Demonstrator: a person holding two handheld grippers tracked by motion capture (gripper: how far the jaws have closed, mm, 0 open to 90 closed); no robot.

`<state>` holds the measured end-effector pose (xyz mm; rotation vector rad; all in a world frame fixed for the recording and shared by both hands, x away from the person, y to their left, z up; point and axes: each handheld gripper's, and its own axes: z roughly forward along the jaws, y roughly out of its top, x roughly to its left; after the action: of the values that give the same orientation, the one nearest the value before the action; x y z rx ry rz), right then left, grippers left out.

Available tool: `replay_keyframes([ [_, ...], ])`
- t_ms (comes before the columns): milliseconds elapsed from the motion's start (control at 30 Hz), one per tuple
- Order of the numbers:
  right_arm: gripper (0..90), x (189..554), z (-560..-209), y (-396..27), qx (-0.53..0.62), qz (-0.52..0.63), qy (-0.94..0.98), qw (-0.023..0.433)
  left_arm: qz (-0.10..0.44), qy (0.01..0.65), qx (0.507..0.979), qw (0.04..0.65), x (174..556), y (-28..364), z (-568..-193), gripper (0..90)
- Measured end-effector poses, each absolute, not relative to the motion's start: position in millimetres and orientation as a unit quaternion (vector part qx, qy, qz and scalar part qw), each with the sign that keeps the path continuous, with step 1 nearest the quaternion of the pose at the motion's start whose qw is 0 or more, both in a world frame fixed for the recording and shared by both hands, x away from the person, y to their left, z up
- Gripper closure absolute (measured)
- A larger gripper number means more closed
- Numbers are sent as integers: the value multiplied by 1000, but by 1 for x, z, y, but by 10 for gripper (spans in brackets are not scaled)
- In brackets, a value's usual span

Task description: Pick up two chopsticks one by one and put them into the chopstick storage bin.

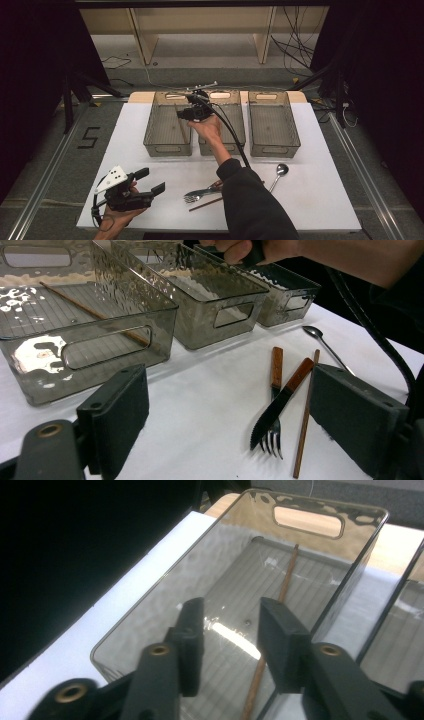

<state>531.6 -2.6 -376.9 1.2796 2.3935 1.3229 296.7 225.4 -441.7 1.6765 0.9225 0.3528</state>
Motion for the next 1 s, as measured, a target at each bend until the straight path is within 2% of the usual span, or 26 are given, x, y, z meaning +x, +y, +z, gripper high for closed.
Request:
replay_keyframes([
  [100, 502, 528, -370, -7, 411, 431, 800, 64, 150, 392, 712, 563, 297, 226, -442, 160],
  [400, 348, 501, -347, -29, 337, 418, 841, 67, 150, 395, 711, 562, 296, 225, -442, 160],
  [700, 286, 461, -342, -56, 267, 404, 872, 69, 148, 399, 710, 561, 297, 225, -443, 160],
  [1000, 282, 438, -349, -71, 234, 373, 895, 66, 148, 397, 712, 560, 297, 225, -443, 160],
])
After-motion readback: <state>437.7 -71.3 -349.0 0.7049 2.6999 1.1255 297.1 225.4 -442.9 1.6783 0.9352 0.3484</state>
